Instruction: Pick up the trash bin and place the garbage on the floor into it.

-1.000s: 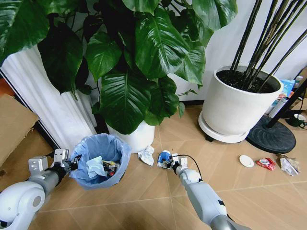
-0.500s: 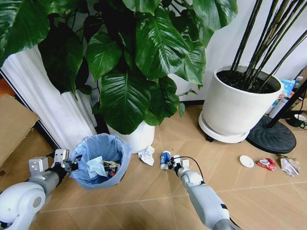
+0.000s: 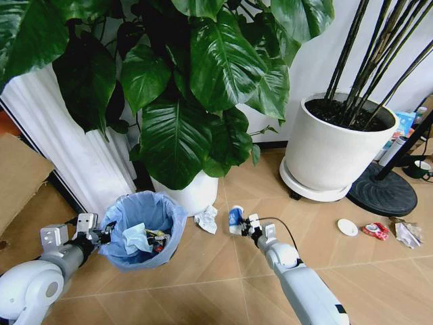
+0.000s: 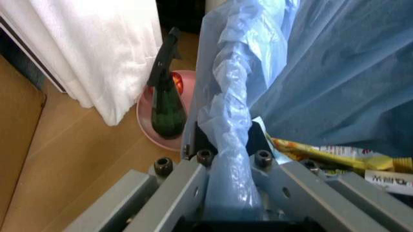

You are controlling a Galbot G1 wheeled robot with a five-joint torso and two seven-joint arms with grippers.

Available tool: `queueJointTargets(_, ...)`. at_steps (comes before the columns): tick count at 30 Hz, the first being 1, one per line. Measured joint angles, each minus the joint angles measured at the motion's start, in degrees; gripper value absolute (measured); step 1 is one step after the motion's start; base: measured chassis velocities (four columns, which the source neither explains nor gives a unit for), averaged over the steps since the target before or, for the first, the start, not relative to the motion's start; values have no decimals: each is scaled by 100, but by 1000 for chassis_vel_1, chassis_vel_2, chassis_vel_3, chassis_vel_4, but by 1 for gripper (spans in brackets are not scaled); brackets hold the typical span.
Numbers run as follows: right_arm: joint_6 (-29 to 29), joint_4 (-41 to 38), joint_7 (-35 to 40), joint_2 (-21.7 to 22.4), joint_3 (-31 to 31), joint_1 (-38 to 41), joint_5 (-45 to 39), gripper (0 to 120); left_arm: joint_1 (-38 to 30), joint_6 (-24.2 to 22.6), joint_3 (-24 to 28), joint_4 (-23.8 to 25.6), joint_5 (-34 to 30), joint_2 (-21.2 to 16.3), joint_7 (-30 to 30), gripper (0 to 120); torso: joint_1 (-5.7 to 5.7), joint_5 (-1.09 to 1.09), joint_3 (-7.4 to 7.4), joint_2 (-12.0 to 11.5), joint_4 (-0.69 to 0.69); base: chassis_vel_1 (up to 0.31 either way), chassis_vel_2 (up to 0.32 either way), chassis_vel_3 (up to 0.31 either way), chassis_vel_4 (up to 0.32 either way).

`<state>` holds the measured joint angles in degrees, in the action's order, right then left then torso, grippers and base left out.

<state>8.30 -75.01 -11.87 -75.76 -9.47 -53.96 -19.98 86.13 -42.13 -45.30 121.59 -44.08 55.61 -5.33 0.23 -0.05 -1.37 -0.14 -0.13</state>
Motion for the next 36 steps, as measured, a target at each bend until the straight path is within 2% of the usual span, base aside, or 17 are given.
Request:
queueJointTargets(2, 250, -513, -82, 126, 181, 28, -609, 0, -22, 0, 10, -20, -3, -45, 16, 0, 0, 0, 0, 0, 0, 0, 0, 0, 0)
queueJointTargets(5, 436, -977, -121, 252, 360, 71, -980, 0, -48, 0, 20, -43, -20, -91, 21, 0, 0, 0, 0, 0, 0, 0, 0, 0, 0)
queueJointTargets(10, 550, -1464, -120, 432, 551, 105, -1198, 0, -67, 0, 29, -92, -30, -146, 23, 0, 0, 0, 0, 0, 1, 0, 0, 0, 0)
queueJointTargets(12, 623, -1979, -106, 641, 713, 105, -1324, 0, -87, 0, 31, -165, -37, -202, 28, 0, 0, 0, 1, 0, 0, 0, 0, 0, 0)
queueJointTargets(16, 667, -2451, -30, 838, 861, 130, -1419, 0, -140, 0, 31, -273, -71, -260, 36, 0, 0, 0, 0, 0, 0, 0, 0, 0, 0)
queueJointTargets(30, 849, -3431, 246, 1288, 1457, 294, -1780, 0, -328, 0, 89, -430, -144, -426, 97, 0, 0, -1, 0, 0, -1, 0, 0, 0, 0)
queueJointTargets(36, 873, -3485, 309, 1182, 1830, 705, -1942, 0, -380, 0, 140, -512, -135, -461, 133, 0, 0, -1, 0, 0, 0, 0, 0, 0, 0)
